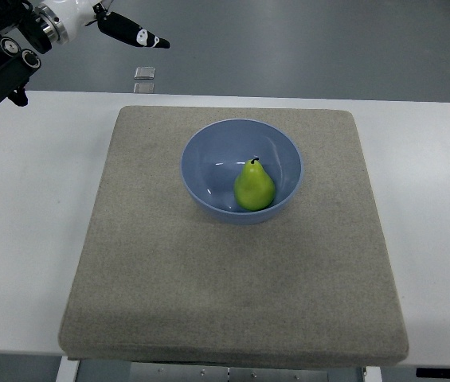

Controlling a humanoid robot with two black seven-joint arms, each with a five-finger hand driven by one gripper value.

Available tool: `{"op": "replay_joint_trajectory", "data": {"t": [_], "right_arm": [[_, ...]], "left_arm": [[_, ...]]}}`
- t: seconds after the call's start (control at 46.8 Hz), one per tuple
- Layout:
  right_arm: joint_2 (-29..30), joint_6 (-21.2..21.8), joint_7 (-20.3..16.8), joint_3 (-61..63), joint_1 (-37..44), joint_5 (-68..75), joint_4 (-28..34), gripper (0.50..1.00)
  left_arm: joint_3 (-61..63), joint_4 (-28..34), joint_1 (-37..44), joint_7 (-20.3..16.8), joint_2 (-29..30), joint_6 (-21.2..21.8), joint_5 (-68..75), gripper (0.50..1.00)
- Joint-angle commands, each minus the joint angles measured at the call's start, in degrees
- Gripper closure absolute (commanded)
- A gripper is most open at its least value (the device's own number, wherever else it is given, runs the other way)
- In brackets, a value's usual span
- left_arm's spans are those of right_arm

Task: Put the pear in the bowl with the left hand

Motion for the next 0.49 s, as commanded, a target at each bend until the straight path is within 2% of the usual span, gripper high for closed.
{"op": "replay_joint_trajectory", "data": {"t": [0.0, 0.256, 0.47], "right_arm": [[0.0, 0.0, -0.01, 0.0, 0.0, 0.0, 0.0, 0.574], [0.0, 0.0, 0.08, 0.0, 0.0, 0.0, 0.0, 0.574], [0.0, 0.0, -0.01, 0.0, 0.0, 0.0, 0.0, 0.574]], "left_arm": [[-0.08, 1.84, 0.29, 0.05, -0.3, -0.01, -4.06, 0.512], [0.36, 6.94, 0.55, 1.01, -1.44, -0.27, -20.32, 0.514], [0.45, 8.97, 2.39, 6.19, -3.99, -0.1, -34.03, 0.516]]}}
